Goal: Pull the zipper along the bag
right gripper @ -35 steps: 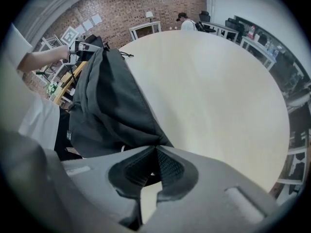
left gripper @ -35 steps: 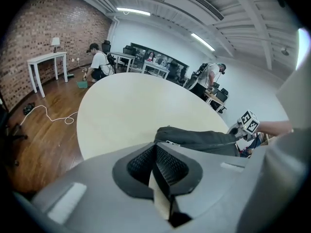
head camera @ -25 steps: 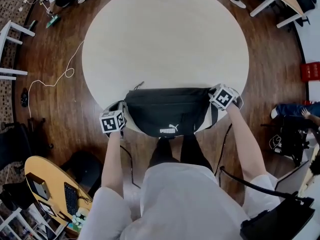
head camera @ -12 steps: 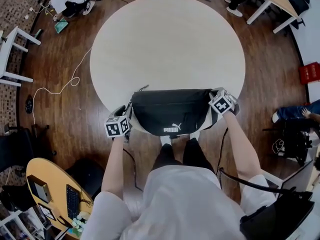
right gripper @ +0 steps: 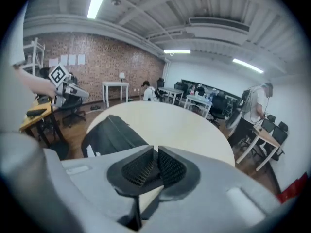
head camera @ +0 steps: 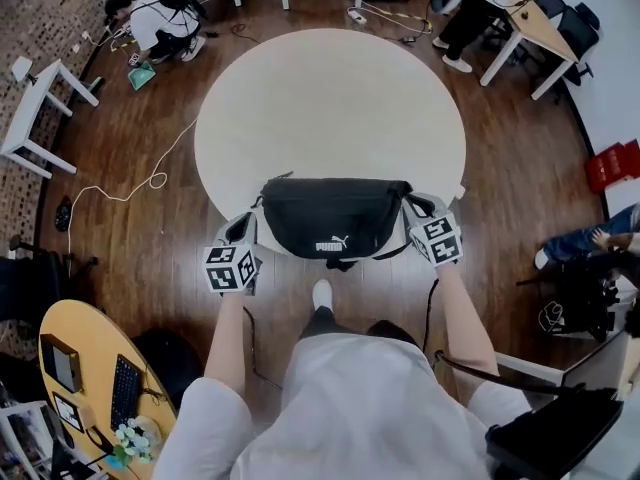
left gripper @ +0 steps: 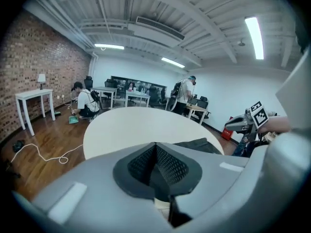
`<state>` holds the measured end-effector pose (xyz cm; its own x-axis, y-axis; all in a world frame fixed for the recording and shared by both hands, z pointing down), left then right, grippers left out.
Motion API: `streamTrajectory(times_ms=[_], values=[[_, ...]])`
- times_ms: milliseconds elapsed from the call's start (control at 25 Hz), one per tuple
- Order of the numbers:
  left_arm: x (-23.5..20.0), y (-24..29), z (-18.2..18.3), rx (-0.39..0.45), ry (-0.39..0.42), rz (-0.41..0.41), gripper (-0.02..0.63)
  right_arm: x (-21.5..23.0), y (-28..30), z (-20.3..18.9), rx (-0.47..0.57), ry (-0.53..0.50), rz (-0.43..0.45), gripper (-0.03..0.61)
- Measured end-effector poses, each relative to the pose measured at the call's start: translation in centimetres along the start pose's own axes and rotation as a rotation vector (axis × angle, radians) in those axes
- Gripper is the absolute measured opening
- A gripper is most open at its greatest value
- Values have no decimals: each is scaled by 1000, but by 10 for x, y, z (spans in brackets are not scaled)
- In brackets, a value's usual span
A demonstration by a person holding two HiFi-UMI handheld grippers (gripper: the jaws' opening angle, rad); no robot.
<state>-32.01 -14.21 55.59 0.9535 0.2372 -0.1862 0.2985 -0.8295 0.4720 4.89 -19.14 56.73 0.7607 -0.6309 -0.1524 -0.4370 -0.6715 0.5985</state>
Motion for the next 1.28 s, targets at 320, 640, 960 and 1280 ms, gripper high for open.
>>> streamTrajectory(times_ms=[320, 640, 960, 1280], values=[[209, -129, 10, 275, 137, -66, 17, -103, -186, 20, 436, 49, 95, -8], [373, -226, -37, 359, 183, -72, 17, -151, -340, -29, 581, 96, 147, -8], [417, -281, -34, 423, 239, -60, 17, -171, -410, -47, 589, 101, 121, -8], [392, -317, -24, 483, 230, -19, 17, -183, -410, -35, 602, 97, 72, -8]])
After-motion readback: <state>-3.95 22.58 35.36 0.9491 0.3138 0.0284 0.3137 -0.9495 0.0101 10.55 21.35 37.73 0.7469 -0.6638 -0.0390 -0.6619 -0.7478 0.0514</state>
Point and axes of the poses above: the fingertips, and each gripper's own axes: y forward along the fingers, x to its right, z out of its top, the point moved 2 cm from there along -y, backward along the fingers, and after that the axes turned 1 degree about z, right-handed, at the moved point
